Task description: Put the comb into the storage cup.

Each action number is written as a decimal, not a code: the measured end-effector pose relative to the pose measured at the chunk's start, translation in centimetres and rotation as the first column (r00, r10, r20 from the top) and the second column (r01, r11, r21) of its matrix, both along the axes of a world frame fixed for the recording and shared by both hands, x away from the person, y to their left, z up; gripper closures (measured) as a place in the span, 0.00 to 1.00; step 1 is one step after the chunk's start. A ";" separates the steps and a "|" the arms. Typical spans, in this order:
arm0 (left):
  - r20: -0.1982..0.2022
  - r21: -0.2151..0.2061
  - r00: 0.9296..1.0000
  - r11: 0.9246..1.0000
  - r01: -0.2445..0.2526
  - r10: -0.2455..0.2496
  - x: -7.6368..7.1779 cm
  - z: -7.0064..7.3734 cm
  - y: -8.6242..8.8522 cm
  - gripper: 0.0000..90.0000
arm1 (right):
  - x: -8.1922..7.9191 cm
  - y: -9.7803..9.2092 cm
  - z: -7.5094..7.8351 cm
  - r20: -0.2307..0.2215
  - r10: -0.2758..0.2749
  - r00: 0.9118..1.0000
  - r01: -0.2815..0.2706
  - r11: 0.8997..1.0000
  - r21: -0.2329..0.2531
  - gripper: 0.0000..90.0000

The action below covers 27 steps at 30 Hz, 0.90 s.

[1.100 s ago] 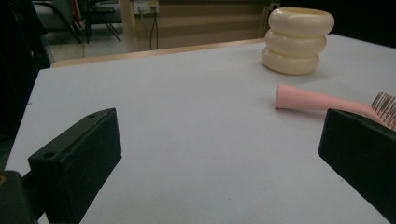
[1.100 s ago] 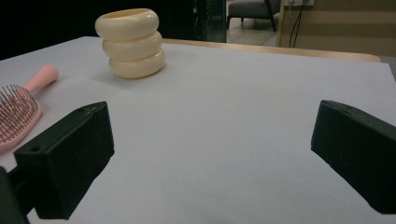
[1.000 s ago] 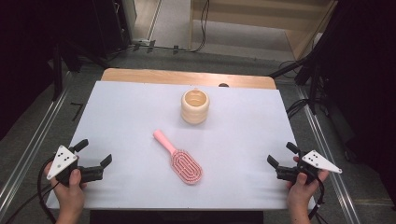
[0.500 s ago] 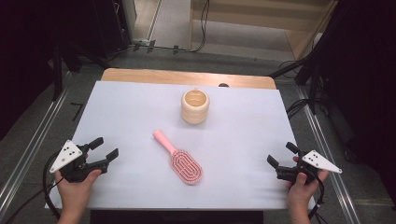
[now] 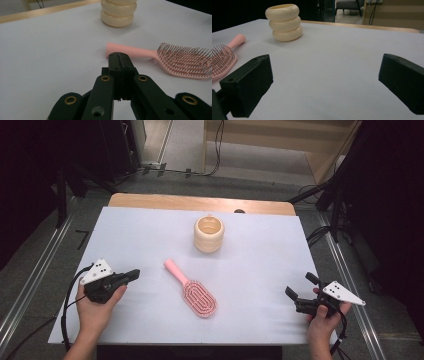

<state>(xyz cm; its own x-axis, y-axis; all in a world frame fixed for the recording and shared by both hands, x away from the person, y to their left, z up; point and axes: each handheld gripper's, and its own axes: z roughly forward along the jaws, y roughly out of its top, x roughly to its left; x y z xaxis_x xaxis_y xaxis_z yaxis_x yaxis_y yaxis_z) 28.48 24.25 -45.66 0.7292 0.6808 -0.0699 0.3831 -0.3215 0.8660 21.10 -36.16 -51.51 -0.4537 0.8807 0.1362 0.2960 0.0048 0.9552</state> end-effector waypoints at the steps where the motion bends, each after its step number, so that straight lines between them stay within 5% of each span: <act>1: -0.008 0.004 1.000 1.000 0.006 -0.006 0.2 0.1 -0.3 1.00 | 0.0 0.0 0.0 -0.001 0.002 1.000 -0.002 1.000 0.002 0.00; 10: -0.082 0.007 0.993 0.996 0.084 -0.084 2.6 0.9 -2.7 1.00 | 0.0 0.0 0.0 -0.003 0.008 1.000 -0.008 1.000 0.002 0.00; 13: -0.066 0.019 0.994 0.996 0.087 -0.086 3.1 1.2 -3.5 1.00 | 0.0 0.0 0.0 -0.004 0.010 1.000 -0.010 1.000 0.001 0.00; 21: -0.099 0.020 0.987 0.992 0.125 -0.122 4.9 1.5 -5.1 1.00 | 0.0 0.1 0.0 -0.005 0.013 1.000 -0.013 1.000 0.001 0.00; 27: -0.115 0.067 0.985 0.989 0.136 -0.127 6.6 1.4 -6.8 1.00 | 0.1 0.2 0.0 -0.006 0.016 1.000 -0.016 1.000 -0.006 0.00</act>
<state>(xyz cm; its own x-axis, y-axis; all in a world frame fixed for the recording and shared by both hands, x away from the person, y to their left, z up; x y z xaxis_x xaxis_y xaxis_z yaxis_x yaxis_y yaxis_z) 35.12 17.46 -44.22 0.8033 0.5858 -0.1075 0.4248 -0.4371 0.7928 21.20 -36.01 -51.54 -0.4665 0.8744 0.1334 0.3013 0.0153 0.9534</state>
